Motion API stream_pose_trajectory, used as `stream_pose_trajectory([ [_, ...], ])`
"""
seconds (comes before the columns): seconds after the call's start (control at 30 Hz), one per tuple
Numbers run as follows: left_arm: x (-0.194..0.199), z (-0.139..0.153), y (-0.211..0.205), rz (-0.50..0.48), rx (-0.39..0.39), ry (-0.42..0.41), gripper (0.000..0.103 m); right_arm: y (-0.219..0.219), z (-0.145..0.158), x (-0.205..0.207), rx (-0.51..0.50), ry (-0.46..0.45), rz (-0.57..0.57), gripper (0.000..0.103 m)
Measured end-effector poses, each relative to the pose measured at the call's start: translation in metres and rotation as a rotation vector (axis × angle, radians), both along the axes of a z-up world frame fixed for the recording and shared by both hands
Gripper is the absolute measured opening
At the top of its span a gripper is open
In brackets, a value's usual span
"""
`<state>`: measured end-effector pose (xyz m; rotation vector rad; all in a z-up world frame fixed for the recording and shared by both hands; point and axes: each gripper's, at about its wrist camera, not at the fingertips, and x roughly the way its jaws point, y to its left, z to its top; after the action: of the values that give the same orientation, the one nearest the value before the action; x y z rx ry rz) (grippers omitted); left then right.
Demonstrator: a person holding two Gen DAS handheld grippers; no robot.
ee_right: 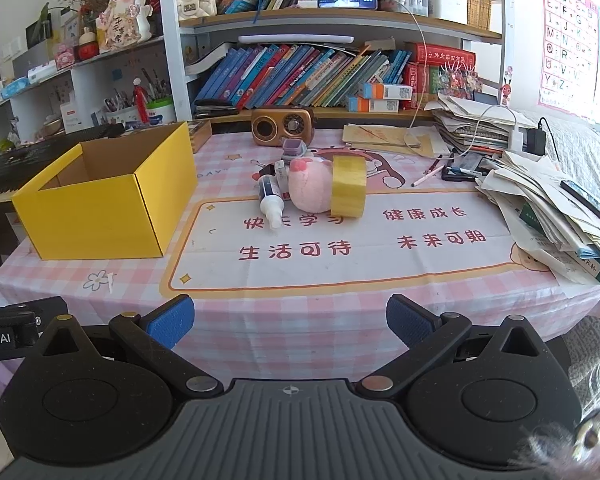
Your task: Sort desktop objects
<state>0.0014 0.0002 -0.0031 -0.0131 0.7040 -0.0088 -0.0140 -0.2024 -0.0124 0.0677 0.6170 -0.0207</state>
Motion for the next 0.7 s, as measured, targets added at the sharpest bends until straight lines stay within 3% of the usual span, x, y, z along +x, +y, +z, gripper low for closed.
stream_pose_trajectory([
  [0.7,-0.0003,-0.0027,0.0059,0.006,-0.009,0.012,0.103,0.0006,0.0019,-0.0024,0.021,-0.001,0.015,0.103],
])
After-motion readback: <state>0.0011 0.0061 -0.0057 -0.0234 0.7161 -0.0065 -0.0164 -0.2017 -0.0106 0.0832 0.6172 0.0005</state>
